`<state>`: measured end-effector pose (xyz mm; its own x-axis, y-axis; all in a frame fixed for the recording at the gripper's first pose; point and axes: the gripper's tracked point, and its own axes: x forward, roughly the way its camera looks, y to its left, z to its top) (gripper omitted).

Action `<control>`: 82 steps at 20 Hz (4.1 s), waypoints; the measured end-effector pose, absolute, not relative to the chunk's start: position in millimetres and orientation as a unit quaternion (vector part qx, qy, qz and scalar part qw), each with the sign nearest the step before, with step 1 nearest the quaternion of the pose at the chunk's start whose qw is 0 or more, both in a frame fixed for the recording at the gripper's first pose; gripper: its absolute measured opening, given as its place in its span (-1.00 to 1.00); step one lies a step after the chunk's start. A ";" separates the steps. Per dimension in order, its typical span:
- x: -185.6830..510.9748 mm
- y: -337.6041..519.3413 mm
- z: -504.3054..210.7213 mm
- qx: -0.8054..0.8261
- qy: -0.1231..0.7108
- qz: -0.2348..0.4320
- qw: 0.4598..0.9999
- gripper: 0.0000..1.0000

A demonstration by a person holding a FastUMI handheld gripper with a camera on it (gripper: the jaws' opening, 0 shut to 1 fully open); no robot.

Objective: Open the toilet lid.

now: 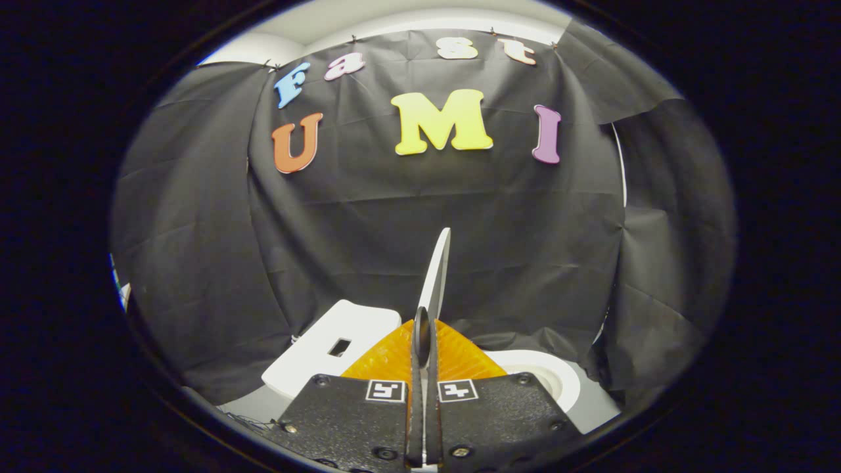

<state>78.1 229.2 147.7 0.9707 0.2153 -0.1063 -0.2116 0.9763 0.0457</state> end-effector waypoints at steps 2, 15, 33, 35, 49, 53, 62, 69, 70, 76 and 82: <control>77.8 238.1 148.7 0.010 0.054 0.111 0.992 -0.90; 78.1 301.9 144.1 -0.072 0.030 0.118 0.990 -0.89; 51.7 319.4 160.3 -0.011 0.001 0.252 0.968 0.85; 44.2 303.9 169.2 0.005 -0.018 0.254 0.967 0.89; 52.5 74.4 137.0 0.032 -0.063 0.086 0.994 0.98; 47.3 32.5 103.6 0.042 -0.055 0.063 0.996 0.98; 36.1 -24.5 23.8 0.034 -0.001 0.013 0.999 0.98; 31.6 -36.3 6.7 0.031 0.010 -0.001 0.999 0.99; 31.7 -37.8 6.6 0.030 0.010 -0.003 0.999 0.98; 31.1 -37.7 13.7 0.024 -0.009 -0.004 1.000 0.98; 30.9 -33.8 14.0 0.026 -0.010 0.003 1.000 0.98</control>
<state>30.9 -33.8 14.0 0.9998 0.0064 0.0198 -0.0075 0.9987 0.0513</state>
